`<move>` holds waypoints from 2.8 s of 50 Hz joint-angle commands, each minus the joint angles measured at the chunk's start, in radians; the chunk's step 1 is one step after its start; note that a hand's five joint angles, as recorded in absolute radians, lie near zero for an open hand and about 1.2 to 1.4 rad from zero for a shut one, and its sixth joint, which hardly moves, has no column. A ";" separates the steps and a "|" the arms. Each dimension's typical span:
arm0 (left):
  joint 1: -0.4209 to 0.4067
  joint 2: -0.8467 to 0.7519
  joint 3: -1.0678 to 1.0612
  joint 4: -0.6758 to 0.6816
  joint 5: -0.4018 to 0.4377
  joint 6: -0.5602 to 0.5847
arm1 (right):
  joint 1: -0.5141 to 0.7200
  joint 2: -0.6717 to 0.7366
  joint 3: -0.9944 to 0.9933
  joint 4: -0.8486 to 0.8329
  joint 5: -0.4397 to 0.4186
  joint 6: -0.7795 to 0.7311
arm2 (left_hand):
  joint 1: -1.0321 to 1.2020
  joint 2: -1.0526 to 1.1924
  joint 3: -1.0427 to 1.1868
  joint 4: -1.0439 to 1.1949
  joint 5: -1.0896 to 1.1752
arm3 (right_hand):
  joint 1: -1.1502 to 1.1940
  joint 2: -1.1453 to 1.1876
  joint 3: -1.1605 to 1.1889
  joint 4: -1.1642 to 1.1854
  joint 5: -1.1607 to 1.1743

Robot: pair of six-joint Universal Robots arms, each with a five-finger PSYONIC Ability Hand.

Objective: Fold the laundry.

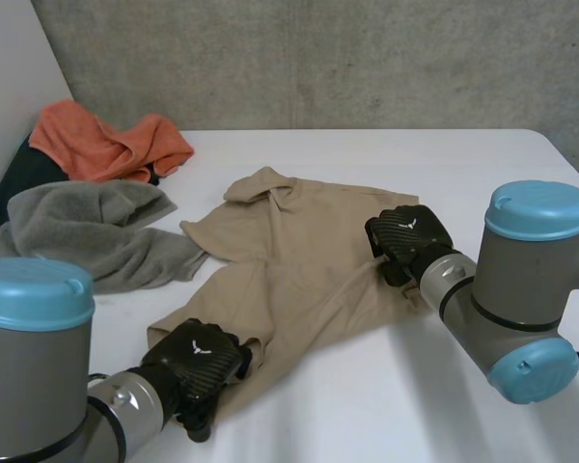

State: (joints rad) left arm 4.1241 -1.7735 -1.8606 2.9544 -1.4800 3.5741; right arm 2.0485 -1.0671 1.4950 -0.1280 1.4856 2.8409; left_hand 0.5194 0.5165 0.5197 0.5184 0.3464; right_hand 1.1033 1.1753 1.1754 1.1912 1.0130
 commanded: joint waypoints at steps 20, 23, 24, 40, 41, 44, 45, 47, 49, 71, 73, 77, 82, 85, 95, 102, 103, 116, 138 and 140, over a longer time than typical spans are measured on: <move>-0.032 0.029 0.089 0.236 -0.298 0.164 | -0.019 -0.154 0.067 0.083 0.004 -0.059 | 0.877 0.880 0.877 0.878 0.875 | 0.293 0.221 0.221 0.205 0.209; 0.001 0.115 0.119 0.194 -0.277 0.169 | -0.034 -0.258 0.088 0.201 -0.019 -0.193 | 0.877 0.880 0.877 0.878 0.875 | 0.293 0.221 0.221 0.205 0.209; 0.007 0.140 0.127 0.169 -0.269 0.172 | -0.042 -0.287 0.093 0.238 -0.024 -0.230 | 0.877 0.880 0.877 0.878 0.875 | 0.293 0.221 0.221 0.205 0.209; 0.146 0.385 0.345 -0.199 -0.017 0.065 | -0.140 -0.597 0.027 0.509 -0.140 -0.379 | 0.877 0.880 0.877 0.878 0.875 | 0.293 0.221 0.221 0.205 0.209; 0.156 0.358 0.353 -0.196 -0.014 0.065 | -0.143 -0.587 0.025 0.507 -0.148 -0.371 | 0.877 0.880 0.877 0.878 0.875 | 0.293 0.221 0.221 0.205 0.209; 0.163 0.232 0.405 -0.173 -0.014 0.061 | -0.139 -0.487 0.004 0.490 -0.165 -0.341 | 0.877 0.880 0.877 0.878 0.875 | 0.293 0.221 0.221 0.205 0.209; 0.163 0.195 0.422 -0.164 -0.017 0.061 | -0.130 -0.458 -0.007 0.482 -0.165 -0.333 | 0.877 0.880 0.877 0.878 0.875 | 0.293 0.221 0.221 0.205 0.209; 0.163 0.081 0.486 -0.149 -0.026 0.060 | -0.113 -0.363 -0.044 0.463 -0.151 -0.316 | 0.877 0.880 0.877 0.878 0.875 | 0.293 0.221 0.221 0.205 0.209; 0.157 0.007 0.530 -0.141 -0.039 0.057 | -0.105 -0.297 -0.073 0.449 -0.137 -0.302 | 0.877 0.880 0.877 0.878 0.875 | 0.293 0.221 0.221 0.205 0.209; 0.104 -0.431 1.692 -0.011 -0.191 -0.149 | -0.039 0.044 -0.864 -0.152 0.171 -0.086 | 0.877 0.880 0.877 0.878 0.875 | 0.293 0.221 0.221 0.205 0.209; 0.099 -0.425 1.687 0.002 -0.198 -0.156 | -0.036 0.033 -0.861 -0.215 0.168 -0.089 | 0.877 0.880 0.877 0.878 0.875 | 0.293 0.221 0.221 0.205 0.209; 0.105 -0.405 1.632 0.000 -0.230 -0.170 | -0.036 0.025 -0.832 -0.219 0.142 -0.086 | 0.877 0.880 0.877 0.878 0.875 | 0.293 0.221 0.221 0.205 0.209; 0.108 -0.374 1.484 0.000 -0.249 -0.199 | -0.045 0.022 -0.731 -0.176 0.131 -0.081 | 0.877 0.880 0.877 0.878 0.875 | 0.293 0.221 0.221 0.205 0.209; 0.105 -0.365 1.358 0.003 -0.217 -0.218 | -0.056 0.019 -0.632 -0.145 0.124 -0.074 | 0.877 0.880 0.877 0.878 0.875 | 0.293 0.221 0.221 0.205 0.209; 0.077 -0.445 0.951 0.006 -0.178 -0.230 | -0.080 0.079 -0.247 -0.131 0.056 -0.103 | 0.877 0.880 0.877 0.878 0.875 | 0.293 0.221 0.221 0.205 0.209; 0.061 -0.425 0.787 -0.034 -0.217 -0.227 | -0.087 0.084 -0.108 -0.078 0.027 -0.162 | 0.877 0.880 0.877 0.878 0.875 | 0.293 0.221 0.221 0.205 0.209; 0.051 -0.393 0.753 -0.064 -0.218 -0.224 | -0.085 0.067 -0.078 -0.044 0.013 -0.185 | 0.877 0.880 0.877 0.878 0.875 | 0.293 0.221 0.221 0.205 0.209; -0.039 -0.123 0.431 -0.446 -0.155 -0.015 | -0.122 -0.296 0.166 0.536 -0.030 -0.544 | 0.877 0.880 0.877 0.878 0.875 | 0.293 0.221 0.221 0.205 0.209; -0.002 -0.116 0.524 -0.138 -0.154 0.048 | -0.122 -0.232 0.208 0.375 -0.073 -0.525 | -0.345 -0.342 -0.345 -0.344 -0.346 | 0.293 0.221 0.221 0.205 0.209; 0.010 -0.144 0.564 -0.098 -0.137 0.061 | -0.122 -0.228 0.206 0.367 -0.071 -0.518 | -0.345 -0.342 -0.345 -0.344 -0.346 | 0.293 0.221 0.221 0.205 0.209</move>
State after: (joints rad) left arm 4.1041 -1.8802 -1.4101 2.7211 -1.6451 3.6029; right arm 1.9306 -1.3210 1.7169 0.2746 1.4049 2.2983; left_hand 0.1916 0.2048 0.2057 0.1985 0.0498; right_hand 1.1162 1.1754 1.1817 1.1955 1.0241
